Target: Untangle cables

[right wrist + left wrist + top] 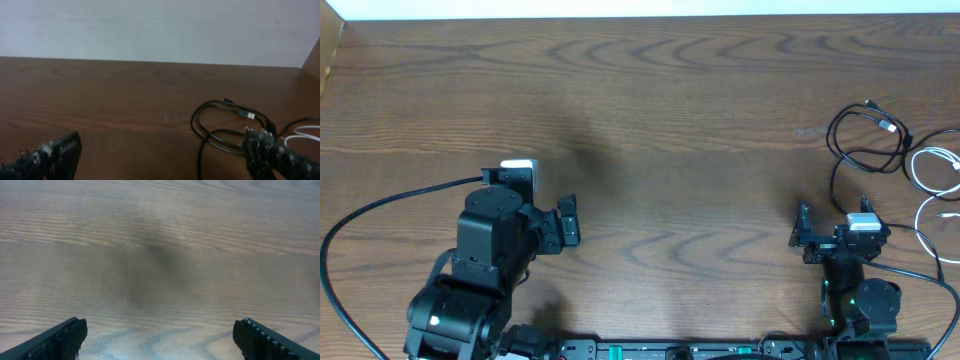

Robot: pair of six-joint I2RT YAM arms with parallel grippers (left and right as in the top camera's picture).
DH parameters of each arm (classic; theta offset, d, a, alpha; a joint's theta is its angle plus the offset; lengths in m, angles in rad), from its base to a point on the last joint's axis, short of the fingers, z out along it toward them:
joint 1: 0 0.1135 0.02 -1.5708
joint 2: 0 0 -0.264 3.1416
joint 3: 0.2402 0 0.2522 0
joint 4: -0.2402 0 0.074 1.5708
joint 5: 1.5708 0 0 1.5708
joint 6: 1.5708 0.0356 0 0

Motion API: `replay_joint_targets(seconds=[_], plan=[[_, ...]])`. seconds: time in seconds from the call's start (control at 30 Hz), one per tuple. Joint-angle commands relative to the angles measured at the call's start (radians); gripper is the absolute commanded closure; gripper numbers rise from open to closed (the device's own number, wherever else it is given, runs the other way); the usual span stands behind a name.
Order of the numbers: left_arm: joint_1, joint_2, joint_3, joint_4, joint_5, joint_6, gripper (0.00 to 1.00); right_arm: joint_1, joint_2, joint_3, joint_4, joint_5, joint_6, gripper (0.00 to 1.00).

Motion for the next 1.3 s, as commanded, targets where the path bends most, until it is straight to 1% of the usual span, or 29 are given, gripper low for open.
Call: replay_joint_targets(seconds=[0.0,0.27,0.53,1.27], plan=[[0.000,0.001,-0.005,0.000,-0.009,0.013,0.02,-0.005,-0.009,-0.001,-0.007,-0.012,0.010,0.01],[0.000,0.001,-0.005,0.000,-0.009,0.013,0.02,-0.007,-0.009,-0.001,-0.006,-0.011,0.017,0.01],[0.000,0.001,-0.005,0.000,-0.009,0.013,0.02,-0.046,-0.009,-0.001,-0.006,-0.012,0.017,0.01],[0.000,0.001,-0.005,0.000,-0.009,0.013,0.02,-0.047,-0.009,-0.001,-0.006,-0.011,0.017,0.01]])
